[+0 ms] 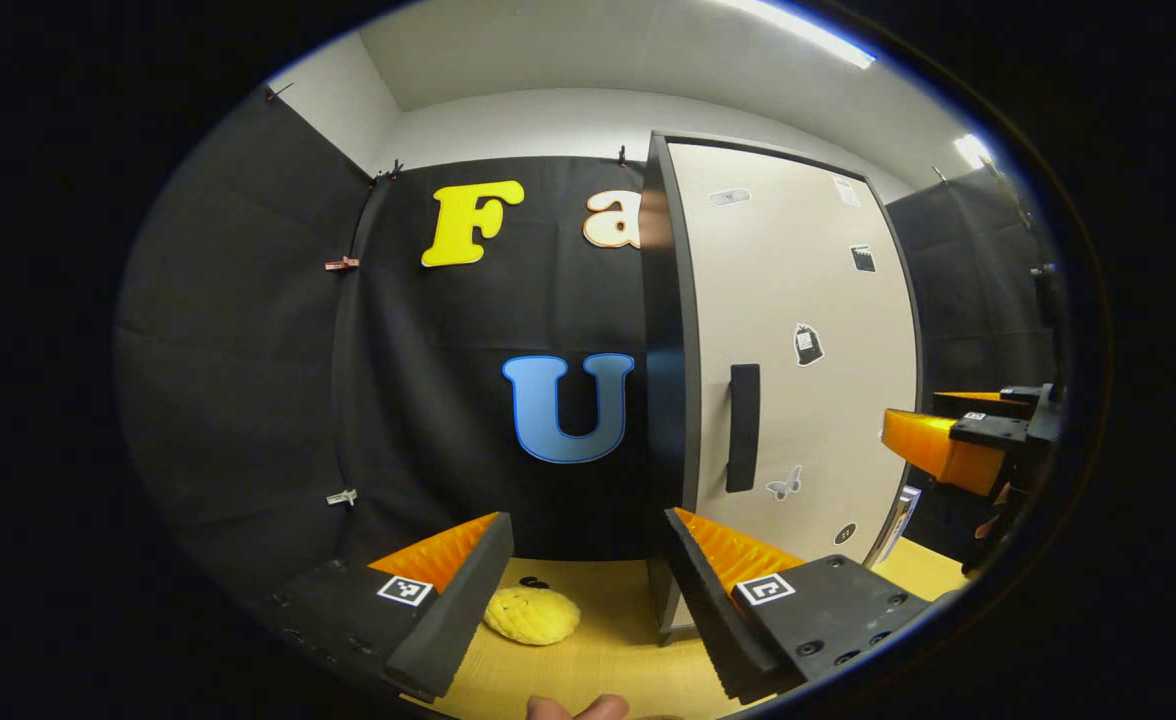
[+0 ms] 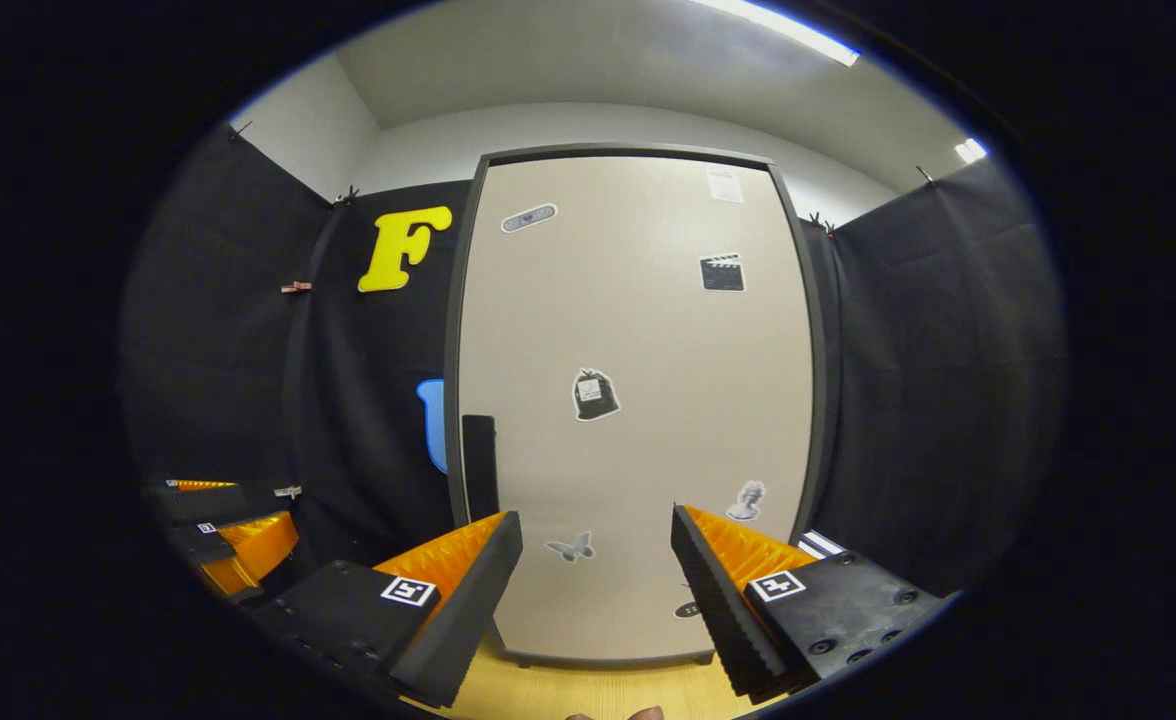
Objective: Open the cabinet door with the right hand, grasp the bottle in the cabinet with the left hand and place it on the coaster, then close the cabinet door with the right hand.
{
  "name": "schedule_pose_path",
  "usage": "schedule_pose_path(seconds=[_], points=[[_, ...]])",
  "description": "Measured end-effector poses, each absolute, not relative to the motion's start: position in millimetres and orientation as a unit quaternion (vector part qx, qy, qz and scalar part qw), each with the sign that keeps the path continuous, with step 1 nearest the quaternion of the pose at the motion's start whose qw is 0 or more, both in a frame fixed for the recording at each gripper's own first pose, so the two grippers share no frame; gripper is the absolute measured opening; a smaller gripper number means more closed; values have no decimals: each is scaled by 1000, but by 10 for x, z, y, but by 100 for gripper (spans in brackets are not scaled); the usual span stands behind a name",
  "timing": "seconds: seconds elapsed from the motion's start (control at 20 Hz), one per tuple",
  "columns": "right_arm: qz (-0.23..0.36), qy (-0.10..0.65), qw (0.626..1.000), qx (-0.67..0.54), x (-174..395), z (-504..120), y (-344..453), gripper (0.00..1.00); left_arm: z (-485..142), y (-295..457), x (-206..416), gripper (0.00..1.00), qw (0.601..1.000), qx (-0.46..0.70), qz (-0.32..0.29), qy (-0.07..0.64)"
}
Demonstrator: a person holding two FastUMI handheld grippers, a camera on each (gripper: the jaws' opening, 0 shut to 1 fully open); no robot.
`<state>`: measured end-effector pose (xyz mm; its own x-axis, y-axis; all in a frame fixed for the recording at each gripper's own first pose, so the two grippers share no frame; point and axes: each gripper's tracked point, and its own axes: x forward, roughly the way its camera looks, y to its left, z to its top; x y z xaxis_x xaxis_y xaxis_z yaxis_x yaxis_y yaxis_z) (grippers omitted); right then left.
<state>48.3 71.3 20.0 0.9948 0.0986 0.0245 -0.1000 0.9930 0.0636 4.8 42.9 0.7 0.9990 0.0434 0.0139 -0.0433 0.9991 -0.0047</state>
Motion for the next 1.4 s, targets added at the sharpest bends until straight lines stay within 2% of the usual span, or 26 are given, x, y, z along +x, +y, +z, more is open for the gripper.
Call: schedule_pose_path(seconds=[0.65,0.9,1.0,1.05,1.15,1.2,1.25,1.35,1.4], points=[[69,-3,997,44,1312,11,1489,98,-205,977,-9,95,998,-7,60,3],[60,2,997,52,1586,-66,1625,93,-263,1079,-17,95,998,-11,69,7],[53,5,997,59,1667,-93,1645,67,-268,1105,-30,95,997,-11,71,7],[55,9,996,62,1699,-119,1675,57,-263,1110,-35,95,997,-11,72,6],[49,13,997,60,1701,-149,1705,61,-270,1122,-55,95,997,-12,74,5],[43,9,998,53,1685,-129,1684,36,-259,1127,-54,95,997,-13,76,5],[35,10,998,45,1735,-155,1658,38,-272,1118,-56,95,997,-13,75,7],[46,16,997,52,1693,-132,1679,29,-258,1124,-68,95,997,-13,77,6],[53,19,997,57,1687,-134,1683,21,-240,1122,-79,95,997,-13,78,4]])
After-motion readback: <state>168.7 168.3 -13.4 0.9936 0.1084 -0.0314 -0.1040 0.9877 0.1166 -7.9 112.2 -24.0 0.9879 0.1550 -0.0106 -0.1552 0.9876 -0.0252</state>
